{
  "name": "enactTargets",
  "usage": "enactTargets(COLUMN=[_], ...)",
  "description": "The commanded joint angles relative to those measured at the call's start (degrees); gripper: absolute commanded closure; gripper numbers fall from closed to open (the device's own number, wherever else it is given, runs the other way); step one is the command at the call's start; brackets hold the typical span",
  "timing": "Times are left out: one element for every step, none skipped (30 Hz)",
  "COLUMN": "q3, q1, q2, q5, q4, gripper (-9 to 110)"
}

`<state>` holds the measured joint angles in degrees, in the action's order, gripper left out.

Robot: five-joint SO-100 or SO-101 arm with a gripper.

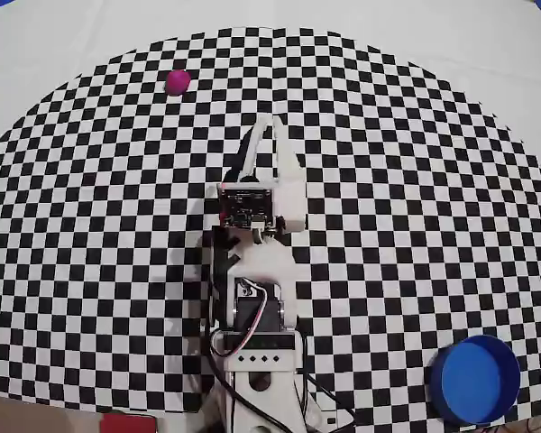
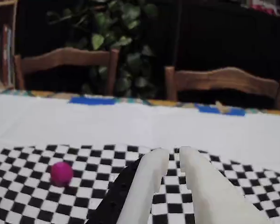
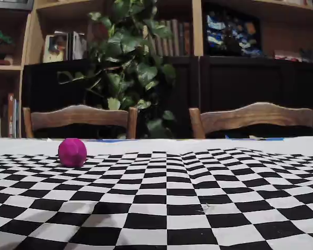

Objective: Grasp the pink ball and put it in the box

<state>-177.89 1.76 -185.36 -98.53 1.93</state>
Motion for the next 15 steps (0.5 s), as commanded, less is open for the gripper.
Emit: enactTargets(q3=[-0.4, -0.4, -0.4, -0.4, -0.4, -0.4, -0.4, -0.4, -0.4, -0.4, -0.4, -0.4, -0.4, -0.4, -0.4], q1=[-0.9, -1.0, -1.0, -0.9, -0.6, -0.4, -0.1, 0.1, 0.1, 0.1, 0.1, 0.1, 0.1, 0.2, 0.4], q2=[-1.0, -1.0, -1.0, -1.0, -1.0, -1.0, -1.0, -1.0, -1.0, -1.0, -1.0, -1.0, -1.0, -1.0, -1.0], q5=[-2.5, -2.5, -2.5, -2.5, -2.5, -1.9, -1.8, -1.8, -1.1, -0.6, -0.3, 0.7, 1.4, 2.4, 3.0], q4=[-1.0, -0.8, -0.6, -0.3, 0.2, 0.5, 1.1, 1.7, 2.0, 2.4, 2.8, 2.9, 3.0, 3.1, 3.2], gripper=[101, 101, 101, 101, 101, 96, 87, 80, 78, 72, 68, 66, 66, 65, 65])
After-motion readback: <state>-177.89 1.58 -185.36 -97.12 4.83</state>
